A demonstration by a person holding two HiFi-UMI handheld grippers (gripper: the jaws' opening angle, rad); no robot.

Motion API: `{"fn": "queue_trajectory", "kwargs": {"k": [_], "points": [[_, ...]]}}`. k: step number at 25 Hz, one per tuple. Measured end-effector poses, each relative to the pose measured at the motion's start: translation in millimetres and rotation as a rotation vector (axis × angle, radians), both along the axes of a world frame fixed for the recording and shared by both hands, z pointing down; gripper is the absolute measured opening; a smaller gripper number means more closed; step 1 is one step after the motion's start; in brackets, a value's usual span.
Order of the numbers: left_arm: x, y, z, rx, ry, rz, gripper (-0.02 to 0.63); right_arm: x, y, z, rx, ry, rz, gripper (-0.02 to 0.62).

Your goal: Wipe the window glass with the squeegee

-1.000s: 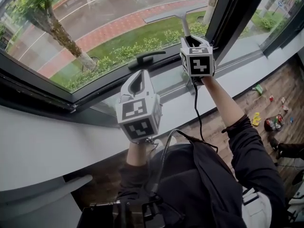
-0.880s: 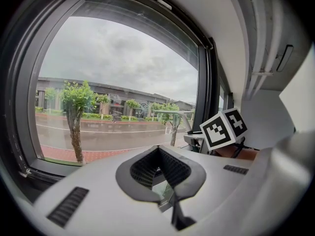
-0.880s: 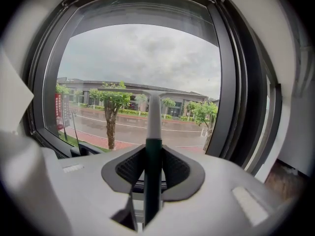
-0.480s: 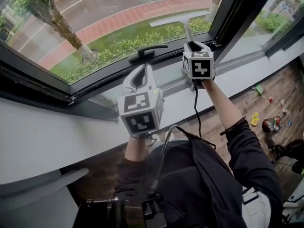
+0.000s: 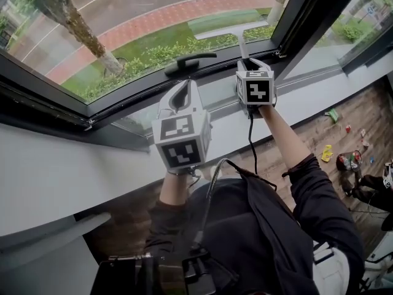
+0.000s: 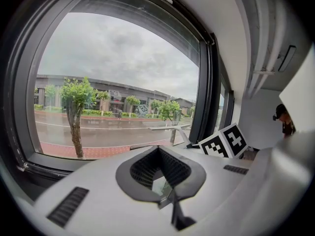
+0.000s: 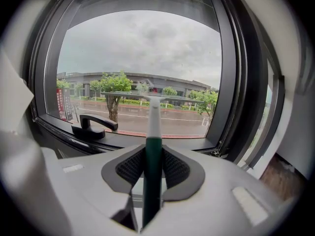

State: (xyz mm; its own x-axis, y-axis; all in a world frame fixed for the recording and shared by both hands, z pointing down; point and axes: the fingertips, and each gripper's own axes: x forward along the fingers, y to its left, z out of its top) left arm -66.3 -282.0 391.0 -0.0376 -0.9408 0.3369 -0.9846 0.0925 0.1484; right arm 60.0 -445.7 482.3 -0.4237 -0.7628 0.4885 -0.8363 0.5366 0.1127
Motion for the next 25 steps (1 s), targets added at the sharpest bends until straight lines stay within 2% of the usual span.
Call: {"fn": "queue_trajectory", "kwargs": {"k": [25], "points": [[2.1, -3.2, 11.7, -0.027, 0.012, 0.002, -0.002, 9.1, 8.3, 41.4, -0.07, 0.066, -0.005, 0.092]]}}
